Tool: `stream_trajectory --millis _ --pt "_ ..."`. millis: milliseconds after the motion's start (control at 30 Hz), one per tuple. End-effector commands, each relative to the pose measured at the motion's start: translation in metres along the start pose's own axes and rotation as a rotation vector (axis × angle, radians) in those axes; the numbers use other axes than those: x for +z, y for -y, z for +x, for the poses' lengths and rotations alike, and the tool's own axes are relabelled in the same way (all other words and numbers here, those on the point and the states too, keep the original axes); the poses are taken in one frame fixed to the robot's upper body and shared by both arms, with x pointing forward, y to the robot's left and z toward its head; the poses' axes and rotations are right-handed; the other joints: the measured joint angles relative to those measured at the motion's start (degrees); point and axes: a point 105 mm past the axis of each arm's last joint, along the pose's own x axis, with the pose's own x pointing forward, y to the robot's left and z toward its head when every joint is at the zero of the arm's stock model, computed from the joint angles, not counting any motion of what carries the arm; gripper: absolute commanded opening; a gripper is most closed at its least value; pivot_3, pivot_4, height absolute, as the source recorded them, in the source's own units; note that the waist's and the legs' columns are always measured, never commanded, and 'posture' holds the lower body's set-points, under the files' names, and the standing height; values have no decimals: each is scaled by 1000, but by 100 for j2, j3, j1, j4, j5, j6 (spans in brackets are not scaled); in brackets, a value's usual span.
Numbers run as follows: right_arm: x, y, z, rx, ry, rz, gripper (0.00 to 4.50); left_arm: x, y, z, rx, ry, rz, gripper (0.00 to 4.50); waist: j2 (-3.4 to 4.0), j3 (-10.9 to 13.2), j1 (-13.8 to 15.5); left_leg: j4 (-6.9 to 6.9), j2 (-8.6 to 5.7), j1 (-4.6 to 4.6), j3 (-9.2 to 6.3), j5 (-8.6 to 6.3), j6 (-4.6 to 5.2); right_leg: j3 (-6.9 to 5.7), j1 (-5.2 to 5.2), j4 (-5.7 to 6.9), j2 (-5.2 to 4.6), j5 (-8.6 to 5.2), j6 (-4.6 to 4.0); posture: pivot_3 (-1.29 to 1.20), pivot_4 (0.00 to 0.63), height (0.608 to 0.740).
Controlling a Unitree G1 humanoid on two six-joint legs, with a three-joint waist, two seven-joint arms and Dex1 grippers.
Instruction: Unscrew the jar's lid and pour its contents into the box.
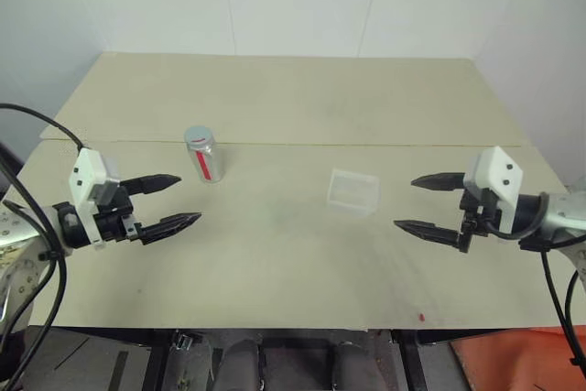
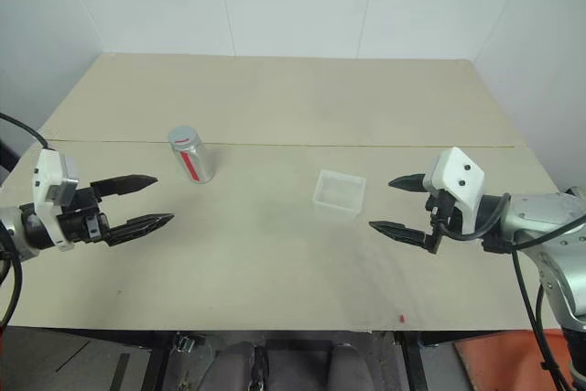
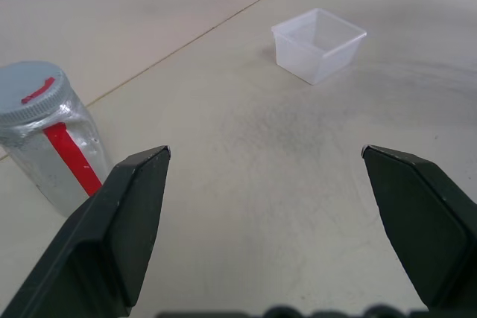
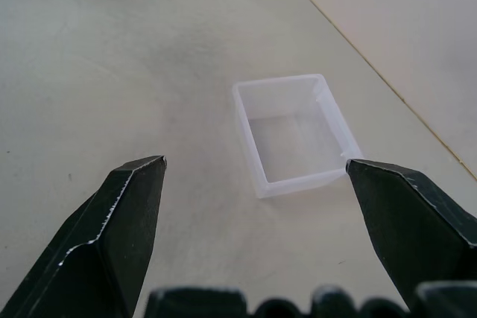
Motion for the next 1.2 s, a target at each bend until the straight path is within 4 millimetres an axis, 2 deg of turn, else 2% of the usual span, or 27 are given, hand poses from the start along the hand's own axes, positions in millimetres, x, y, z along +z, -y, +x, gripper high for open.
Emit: stream_trajectory --millis 33,167,533,733,900,1000,1200 --pt "13 5 -4 -18 29 -34 4500 13 -4 2 16 40 41 4456 0 0 -1 0 0 0 0 0 0 0 0 0 0 0 0 0 150 740" --pt "14 4 -4 -9 54 -30 4500 15 -10 0 39 36 56 4456 0 0 0 0 0 1 -3 0 0 -2 2 0 1 0 0 0 150 740" --pt "13 0 3 -8 79 -19 4500 6 -5 0 93 41 50 4456 -1 0 -2 0 0 0 -1 0 0 1 0 0 0 0 0 0 150 740" --pt "14 4 9 -10 92 -23 4500 -24 -9 24 332 90 -7 4456 0 0 2 3 -3 3 -2 0 0 2 7 -1 -1 3 1 0 150 740" --pt "13 3 7 -9 85 -26 4500 -43 -5 30 499 105 -48 4456 -8 2 6 3 -2 -2 -7 0 0 0 5 -2 -1 6 3 0 150 740" --pt "15 1 6 -5 84 -29 4500 -46 -7 40 613 145 -47 4456 -8 2 20 5 -2 3 -9 0 0 -1 12 -2 -2 6 2 0 150 740" --pt "20 0 4 2 88 -44 4500 -33 -20 60 783 235 -14 4456 -9 2 24 10 -4 16 -22 -1 2 -10 41 -11 -1 12 4 0 150 740"
